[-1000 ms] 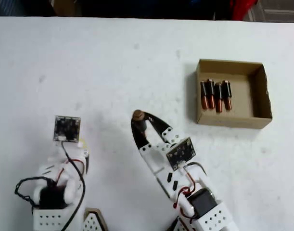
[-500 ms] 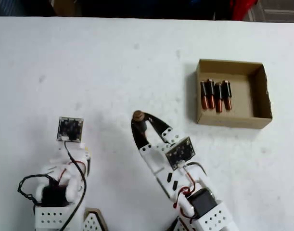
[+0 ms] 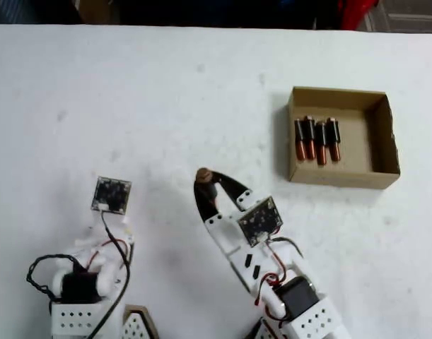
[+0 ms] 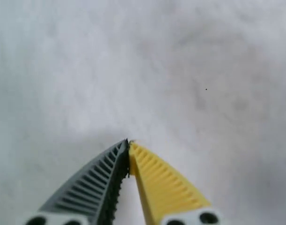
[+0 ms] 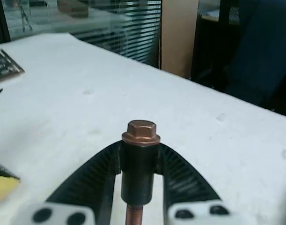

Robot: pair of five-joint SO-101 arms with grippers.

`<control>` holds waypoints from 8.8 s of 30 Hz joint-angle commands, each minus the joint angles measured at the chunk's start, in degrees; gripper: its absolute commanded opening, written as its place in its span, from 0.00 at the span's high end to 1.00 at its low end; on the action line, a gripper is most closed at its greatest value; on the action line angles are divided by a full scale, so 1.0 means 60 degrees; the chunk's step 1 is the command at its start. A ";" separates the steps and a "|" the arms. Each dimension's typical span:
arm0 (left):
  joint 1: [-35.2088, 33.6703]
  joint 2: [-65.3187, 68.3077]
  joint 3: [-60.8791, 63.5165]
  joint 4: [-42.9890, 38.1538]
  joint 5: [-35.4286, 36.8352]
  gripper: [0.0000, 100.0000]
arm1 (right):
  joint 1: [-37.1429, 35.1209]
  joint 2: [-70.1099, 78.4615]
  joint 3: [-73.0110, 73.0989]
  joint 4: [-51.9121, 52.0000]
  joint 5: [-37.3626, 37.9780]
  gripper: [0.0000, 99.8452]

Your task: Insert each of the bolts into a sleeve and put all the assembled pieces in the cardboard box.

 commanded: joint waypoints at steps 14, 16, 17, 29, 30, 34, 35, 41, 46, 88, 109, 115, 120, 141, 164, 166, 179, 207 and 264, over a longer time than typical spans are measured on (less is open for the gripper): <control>-0.0051 -0.0139 -0.0029 0.0044 0.0147 0.98 | 0.3421 -0.0110 -0.2168 0.3407 0.1187 0.98; -0.0051 -0.0139 -0.0029 0.0044 0.0147 0.98 | 0.3846 -0.0110 -0.2491 0.4110 0.1612 0.98; -0.0051 -0.0139 -0.0029 0.0044 0.0147 0.98 | 0.4081 -0.0110 -0.2637 0.4432 0.1817 0.98; -0.0110 -0.0139 -0.0029 0.0044 0.0088 0.98 | 0.6337 0.1223 -0.5905 0.6586 0.2784 0.98; -0.0110 -0.0139 -0.0029 0.0044 0.0088 0.98 | 0.6440 0.1810 -0.6330 0.6645 0.2784 0.98; -0.0110 -0.0139 -0.0029 0.0044 0.0088 0.98 | 0.6703 0.4462 -0.7897 0.6601 0.2740 0.98; -0.0110 -0.0139 -0.0029 0.0044 0.0088 0.98 | 0.6703 0.5121 -0.8278 0.6601 0.2740 0.98; -0.0110 -0.0139 -0.0029 0.0044 0.0088 0.98 | 0.7201 0.8447 -1.0242 0.6308 0.2725 0.98; -0.0110 -0.0139 -0.0029 0.0044 0.0088 0.98 | 0.7758 1.0645 -1.1751 0.5985 0.2725 0.98; -0.0095 -0.0139 -0.0029 0.0044 0.0132 0.98 | 0.9136 2.5619 -2.4615 0.6894 0.2813 0.98; -0.0110 -0.0139 -0.0029 0.0044 0.0147 0.98 | 0.8916 2.6337 -2.5817 0.7934 0.3604 0.85; -0.0110 -0.0139 -0.0029 0.0044 0.0147 0.98 | 0.8857 2.5634 -2.5817 0.8315 0.3590 0.89; -0.0110 -0.0139 -0.0029 0.0044 0.0147 0.98 | 0.8593 2.4564 -2.5817 0.9209 0.3590 0.96; -0.0110 -0.0139 -0.0029 0.0044 0.0132 0.98 | 0.6366 1.9158 -2.5304 1.2447 0.1348 0.98; -0.0066 -0.0139 -0.0029 0.0044 0.0132 0.98 | 0.4081 1.0733 -1.8681 1.2447 0.0352 0.98; -0.0066 -0.0139 -0.0029 0.0044 0.0132 0.98 | 0.4081 1.0000 -1.8066 1.2447 0.0352 0.98; -0.0066 -0.0139 -0.0029 0.0044 0.0132 0.98 | 0.4022 0.4799 -1.4125 1.2300 0.0425 0.98; -0.0066 -0.0139 -0.0029 0.0044 0.0132 0.98 | 0.4066 0.0022 -1.1531 1.2168 0.1260 0.98; -0.0066 -0.0139 -0.0029 0.0044 0.0132 0.98 | 0.6571 -0.0139 -0.2154 0.6894 0.1216 0.98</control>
